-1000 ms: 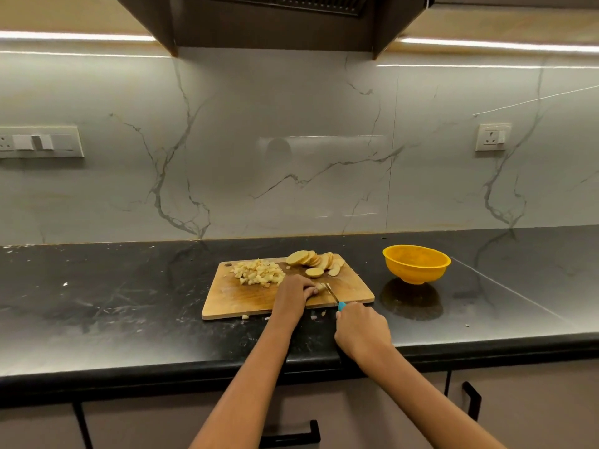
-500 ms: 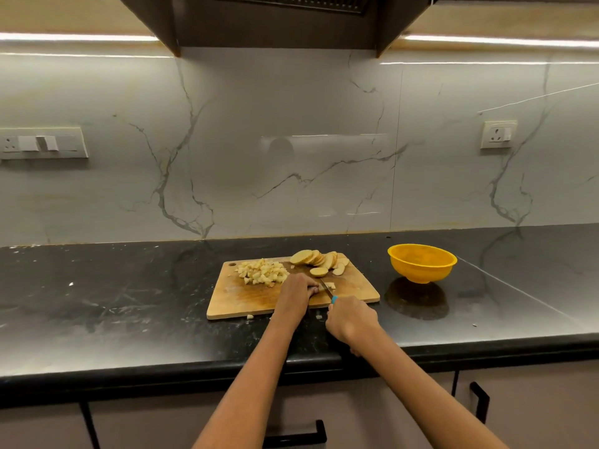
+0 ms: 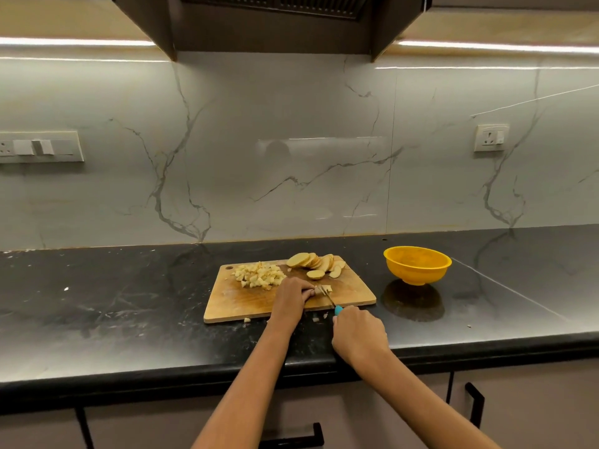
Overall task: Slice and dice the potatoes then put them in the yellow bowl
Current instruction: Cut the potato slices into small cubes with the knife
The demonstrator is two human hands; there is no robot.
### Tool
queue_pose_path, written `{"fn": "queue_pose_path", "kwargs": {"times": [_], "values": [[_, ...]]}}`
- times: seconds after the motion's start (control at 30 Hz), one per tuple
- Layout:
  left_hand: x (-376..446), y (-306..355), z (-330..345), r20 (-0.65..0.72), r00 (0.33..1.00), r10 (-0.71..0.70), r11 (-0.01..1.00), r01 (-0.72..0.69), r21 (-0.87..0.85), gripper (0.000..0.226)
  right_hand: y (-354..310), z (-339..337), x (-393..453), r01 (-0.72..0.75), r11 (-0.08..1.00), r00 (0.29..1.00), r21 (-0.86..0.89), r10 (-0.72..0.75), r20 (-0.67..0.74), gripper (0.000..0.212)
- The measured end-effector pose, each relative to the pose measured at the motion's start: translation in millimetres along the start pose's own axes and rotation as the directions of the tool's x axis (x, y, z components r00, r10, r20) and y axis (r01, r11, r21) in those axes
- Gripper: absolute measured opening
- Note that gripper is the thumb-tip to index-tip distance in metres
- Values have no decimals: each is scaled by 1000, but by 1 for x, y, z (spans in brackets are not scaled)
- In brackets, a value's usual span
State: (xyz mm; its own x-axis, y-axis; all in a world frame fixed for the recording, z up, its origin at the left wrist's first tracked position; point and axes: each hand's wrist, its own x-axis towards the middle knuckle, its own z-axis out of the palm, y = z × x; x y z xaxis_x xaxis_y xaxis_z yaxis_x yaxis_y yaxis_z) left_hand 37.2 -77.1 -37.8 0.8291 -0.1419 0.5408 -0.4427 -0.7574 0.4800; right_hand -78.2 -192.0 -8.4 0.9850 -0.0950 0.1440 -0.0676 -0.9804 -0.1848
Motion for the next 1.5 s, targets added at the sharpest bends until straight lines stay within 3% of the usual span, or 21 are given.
{"fn": "queue_pose_path", "kwargs": {"times": [0.13,0.33,0.73,0.9,1.03,1.17,1.5], "values": [[0,-1,0,-23,1000,15,999,-16,-36,23,-4,-3,6,-48,985,999,166,50,-6,30],[-1,-3,-4,-7,1000,16,1000,-16,-18,16,-19,-3,17,-49,978,998,204,39,52,30],[1,-1,-5,50,999,-16,995,11,98,20,-34,-5,24,37,999,990,25,-40,135,31],[2,0,-4,19,999,-35,997,34,70,21,-17,-1,1,77,992,996,-102,-71,60,27],[-1,-3,-2,-18,998,-58,998,59,24,25,-10,0,-1,1,998,1000,60,0,-10,28],[-1,-5,-5,-20,998,-59,998,60,13,21,-16,0,12,-76,967,997,242,71,31,31],[3,-8,-8,-2,999,-54,997,54,55,19,-29,-2,21,-57,965,991,258,23,134,30]]}}
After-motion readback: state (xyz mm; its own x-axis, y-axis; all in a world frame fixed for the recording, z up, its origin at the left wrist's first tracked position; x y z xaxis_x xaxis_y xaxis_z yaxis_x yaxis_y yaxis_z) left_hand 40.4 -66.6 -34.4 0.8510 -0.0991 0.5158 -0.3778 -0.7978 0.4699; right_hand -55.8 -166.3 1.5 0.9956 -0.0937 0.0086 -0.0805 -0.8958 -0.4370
